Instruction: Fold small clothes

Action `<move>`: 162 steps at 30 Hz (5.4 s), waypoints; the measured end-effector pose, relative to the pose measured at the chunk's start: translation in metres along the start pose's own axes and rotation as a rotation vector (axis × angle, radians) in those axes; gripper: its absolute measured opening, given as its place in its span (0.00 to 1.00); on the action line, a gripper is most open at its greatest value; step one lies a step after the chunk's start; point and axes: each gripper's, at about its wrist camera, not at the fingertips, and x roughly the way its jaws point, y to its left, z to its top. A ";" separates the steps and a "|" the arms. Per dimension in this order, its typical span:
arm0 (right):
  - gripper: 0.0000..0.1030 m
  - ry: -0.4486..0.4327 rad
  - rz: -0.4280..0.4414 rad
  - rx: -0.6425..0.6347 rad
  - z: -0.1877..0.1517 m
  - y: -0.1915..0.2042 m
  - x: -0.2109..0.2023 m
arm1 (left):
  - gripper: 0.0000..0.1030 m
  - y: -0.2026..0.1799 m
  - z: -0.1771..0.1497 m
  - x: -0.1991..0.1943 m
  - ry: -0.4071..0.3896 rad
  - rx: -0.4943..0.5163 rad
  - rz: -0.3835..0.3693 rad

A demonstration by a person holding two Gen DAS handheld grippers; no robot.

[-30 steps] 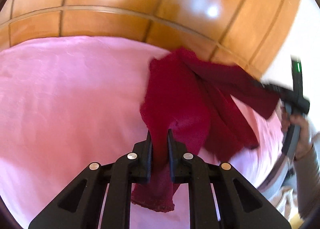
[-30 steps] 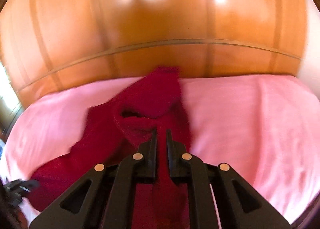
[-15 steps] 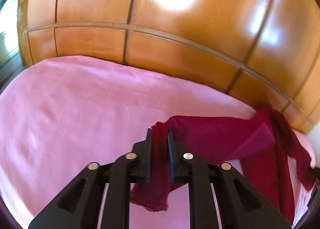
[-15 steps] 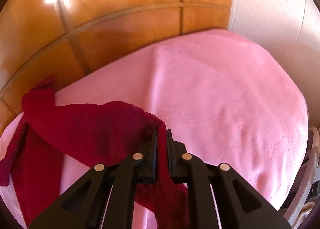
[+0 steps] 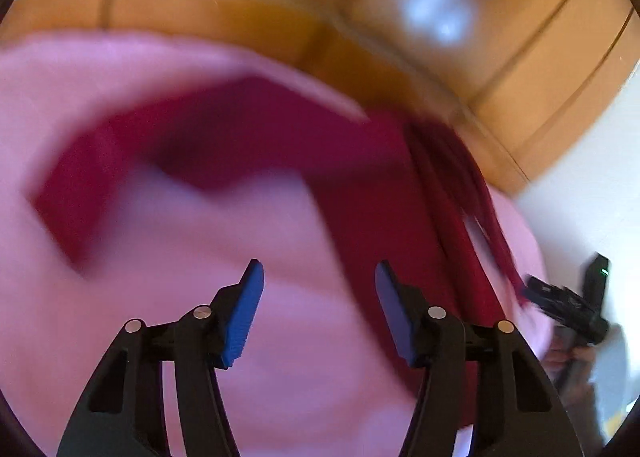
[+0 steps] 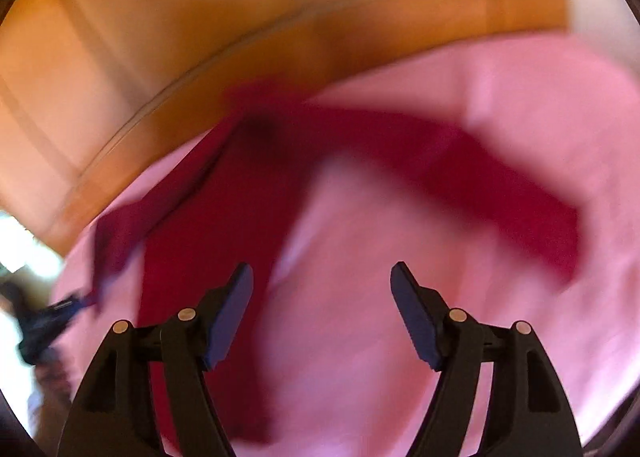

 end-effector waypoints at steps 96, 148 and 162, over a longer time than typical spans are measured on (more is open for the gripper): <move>0.74 -0.010 -0.059 -0.416 -0.112 0.138 0.077 | 0.03 0.164 0.103 -0.118 -0.126 -0.024 0.567; 0.91 -0.071 -0.181 -0.453 -0.115 0.159 0.096 | 0.07 0.306 0.056 -0.201 -0.392 -0.663 0.561; 0.92 -0.024 -0.151 -0.462 -0.108 0.153 0.084 | 0.52 0.237 0.021 -0.215 -0.432 -0.628 0.601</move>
